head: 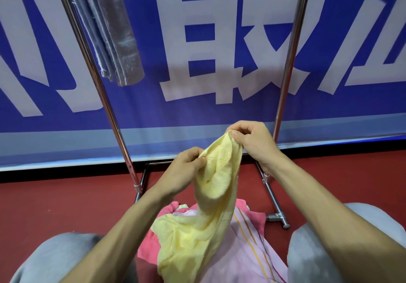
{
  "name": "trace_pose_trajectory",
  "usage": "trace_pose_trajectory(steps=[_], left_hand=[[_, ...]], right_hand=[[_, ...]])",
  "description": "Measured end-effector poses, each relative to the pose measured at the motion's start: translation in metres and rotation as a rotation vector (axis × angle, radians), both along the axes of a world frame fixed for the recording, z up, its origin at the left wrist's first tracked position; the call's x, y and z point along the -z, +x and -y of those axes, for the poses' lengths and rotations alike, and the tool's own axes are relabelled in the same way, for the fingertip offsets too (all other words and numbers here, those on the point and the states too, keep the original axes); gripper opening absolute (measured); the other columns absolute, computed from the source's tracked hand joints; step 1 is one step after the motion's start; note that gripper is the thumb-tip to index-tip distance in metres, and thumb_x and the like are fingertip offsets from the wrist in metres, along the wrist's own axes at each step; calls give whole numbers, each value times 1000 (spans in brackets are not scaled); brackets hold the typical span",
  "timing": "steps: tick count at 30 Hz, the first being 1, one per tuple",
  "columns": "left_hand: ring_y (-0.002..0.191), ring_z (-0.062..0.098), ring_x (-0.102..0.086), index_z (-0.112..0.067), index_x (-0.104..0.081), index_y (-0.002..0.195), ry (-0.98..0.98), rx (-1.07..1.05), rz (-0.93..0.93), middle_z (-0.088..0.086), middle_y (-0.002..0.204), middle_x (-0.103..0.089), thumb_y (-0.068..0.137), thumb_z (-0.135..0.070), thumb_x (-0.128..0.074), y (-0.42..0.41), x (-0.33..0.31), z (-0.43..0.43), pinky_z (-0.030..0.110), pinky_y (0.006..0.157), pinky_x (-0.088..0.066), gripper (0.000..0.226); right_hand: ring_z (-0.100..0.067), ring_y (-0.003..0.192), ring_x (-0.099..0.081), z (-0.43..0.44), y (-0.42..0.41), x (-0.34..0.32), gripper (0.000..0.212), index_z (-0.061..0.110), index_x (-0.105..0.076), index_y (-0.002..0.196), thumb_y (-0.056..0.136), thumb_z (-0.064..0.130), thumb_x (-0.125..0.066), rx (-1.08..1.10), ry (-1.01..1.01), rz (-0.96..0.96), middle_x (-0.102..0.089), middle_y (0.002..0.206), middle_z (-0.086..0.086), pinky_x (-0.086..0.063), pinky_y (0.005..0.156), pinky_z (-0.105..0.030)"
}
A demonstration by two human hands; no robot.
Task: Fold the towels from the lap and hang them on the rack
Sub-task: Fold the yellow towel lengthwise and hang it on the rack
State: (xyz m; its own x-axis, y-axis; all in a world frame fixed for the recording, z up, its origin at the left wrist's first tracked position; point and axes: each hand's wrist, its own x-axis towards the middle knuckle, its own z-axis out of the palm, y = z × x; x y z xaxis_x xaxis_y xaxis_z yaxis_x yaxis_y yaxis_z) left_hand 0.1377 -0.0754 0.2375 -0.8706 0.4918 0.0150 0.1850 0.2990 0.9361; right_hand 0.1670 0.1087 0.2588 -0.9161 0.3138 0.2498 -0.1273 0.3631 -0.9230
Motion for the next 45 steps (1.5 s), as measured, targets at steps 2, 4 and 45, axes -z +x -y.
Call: trace_pose_trajectory(steps=[2, 4, 45], left_hand=[[68, 11, -47, -17, -58, 77, 17, -25, 73, -4, 70, -55, 97, -13, -44, 1, 0, -3, 26, 67, -36, 25], [64, 10, -45, -20, -52, 73, 67, -27, 140, -8, 65, -50, 99, -23, -46, 3, -3, -5, 24, 61, -35, 27], [57, 13, -67, -12, -72, 70, -236, -360, -417, -1, 59, -68, 67, -34, -84, -22, -27, 47, 28, 56, -54, 25]], right_hand=[[-12, 69, -59, -3, -2, 4, 29, 23, -70, 69, 85, 5, -55, 33, 16, 30, -67, 70, 3, -50, 70, -35], [-12, 64, -59, -3, -3, 6, 29, 22, -70, 68, 86, 6, -55, 48, 23, 53, -66, 67, 4, -51, 68, -36], [4, 71, -59, -24, -1, 2, 12, 18, -75, 92, 84, 12, -68, 177, 464, 2, -66, 72, 14, -38, 64, 0]])
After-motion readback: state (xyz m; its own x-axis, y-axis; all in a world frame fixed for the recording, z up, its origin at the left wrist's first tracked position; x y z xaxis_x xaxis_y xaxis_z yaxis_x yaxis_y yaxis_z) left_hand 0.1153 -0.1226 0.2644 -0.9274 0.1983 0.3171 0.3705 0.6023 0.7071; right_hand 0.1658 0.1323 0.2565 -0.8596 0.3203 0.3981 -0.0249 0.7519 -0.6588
